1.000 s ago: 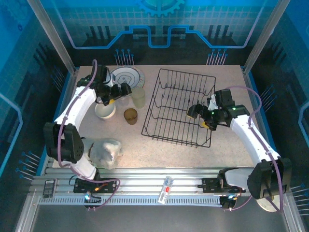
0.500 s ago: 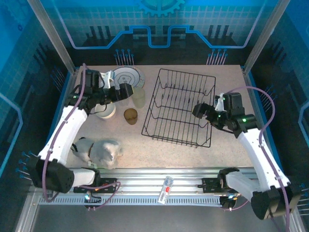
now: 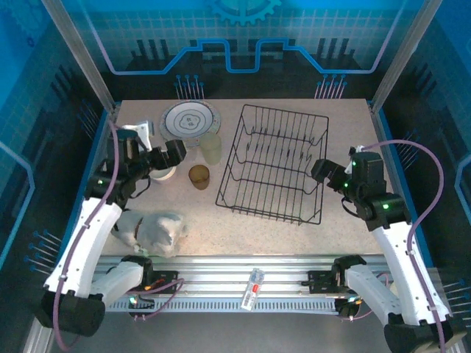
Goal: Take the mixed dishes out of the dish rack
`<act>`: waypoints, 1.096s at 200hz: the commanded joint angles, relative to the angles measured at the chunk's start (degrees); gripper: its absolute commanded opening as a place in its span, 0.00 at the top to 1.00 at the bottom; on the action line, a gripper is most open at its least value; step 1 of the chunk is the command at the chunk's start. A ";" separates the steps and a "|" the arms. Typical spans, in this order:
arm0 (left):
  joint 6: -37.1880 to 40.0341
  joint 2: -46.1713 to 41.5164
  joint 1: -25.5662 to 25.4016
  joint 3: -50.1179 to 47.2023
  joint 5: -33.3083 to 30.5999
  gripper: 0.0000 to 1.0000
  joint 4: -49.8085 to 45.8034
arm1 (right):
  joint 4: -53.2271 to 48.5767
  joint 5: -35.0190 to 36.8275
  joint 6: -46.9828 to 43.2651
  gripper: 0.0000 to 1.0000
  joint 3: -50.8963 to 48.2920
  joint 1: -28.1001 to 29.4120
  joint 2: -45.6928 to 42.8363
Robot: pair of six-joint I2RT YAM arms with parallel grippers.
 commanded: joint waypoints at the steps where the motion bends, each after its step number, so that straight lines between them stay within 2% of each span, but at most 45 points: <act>1: 5.00 -2.26 0.19 -9.00 -9.45 0.01 12.00 | 5.23 2.88 -6.24 0.00 -3.18 -0.76 -2.67; 14: 7.29 -2.80 0.49 -15.17 -12.75 0.01 18.61 | 7.91 4.06 -7.20 0.00 -6.71 -0.80 -5.16; 50: 17.34 -1.77 2.27 -29.69 -11.73 0.01 39.80 | 13.09 7.93 -9.40 0.00 -14.17 -0.85 -12.39; 61: 16.77 1.53 3.82 -32.51 -13.31 0.01 45.45 | 13.23 9.15 -10.81 0.00 -15.16 -0.94 -13.18; 75: 16.98 6.46 6.04 -33.91 -10.58 0.01 50.32 | 14.84 9.51 -13.71 0.00 -17.12 -0.97 -13.72; 86: 17.98 9.91 6.54 -35.69 -10.10 0.01 57.74 | 16.41 10.32 -14.90 0.00 -18.59 -1.13 -14.32; 110: 17.49 19.01 9.29 -35.70 -7.38 0.01 64.78 | 24.73 12.49 -18.61 0.00 -24.07 -1.44 -15.79; 118: 15.81 22.00 10.62 -36.99 -7.54 0.01 70.71 | 27.94 14.06 -19.10 0.00 -26.15 -1.84 -15.92; 125: 12.65 22.13 11.76 -36.41 -6.93 0.01 69.31 | 30.77 14.81 -19.72 0.00 -27.89 -2.23 -15.90; 133: 11.39 23.44 12.25 -37.10 -6.38 0.01 72.70 | 33.61 14.91 -20.31 0.00 -29.56 -2.89 -15.66; 147: 11.82 26.28 12.41 -37.71 -4.84 0.01 76.65 | 36.97 13.62 -21.78 0.00 -31.59 -3.98 -14.41; 157: 12.46 25.94 12.32 -37.16 -3.44 0.01 74.63 | 37.91 13.40 -22.79 0.00 -32.79 -4.75 -13.28; 178: 14.03 26.85 11.93 -38.48 -0.71 0.00 78.18 | 40.41 13.22 -23.01 0.00 -36.22 -7.12 -12.69; 189: 15.08 29.93 11.15 -39.80 -0.64 0.01 83.17 | 42.36 11.98 -23.00 0.00 -38.35 -8.43 -12.90; 198: 14.66 33.63 11.11 -41.26 -2.02 0.01 91.35 | 43.55 11.54 -22.87 0.00 -39.73 -9.37 -12.99; 210: 14.24 31.41 10.99 -40.22 -3.12 0.01 85.15 | 45.86 10.62 -22.62 0.00 -41.85 -11.07 -12.74; 219: 14.53 32.22 10.49 -40.15 -4.04 0.01 86.65 | 48.07 9.57 -22.44 0.00 -43.28 -12.25 -12.34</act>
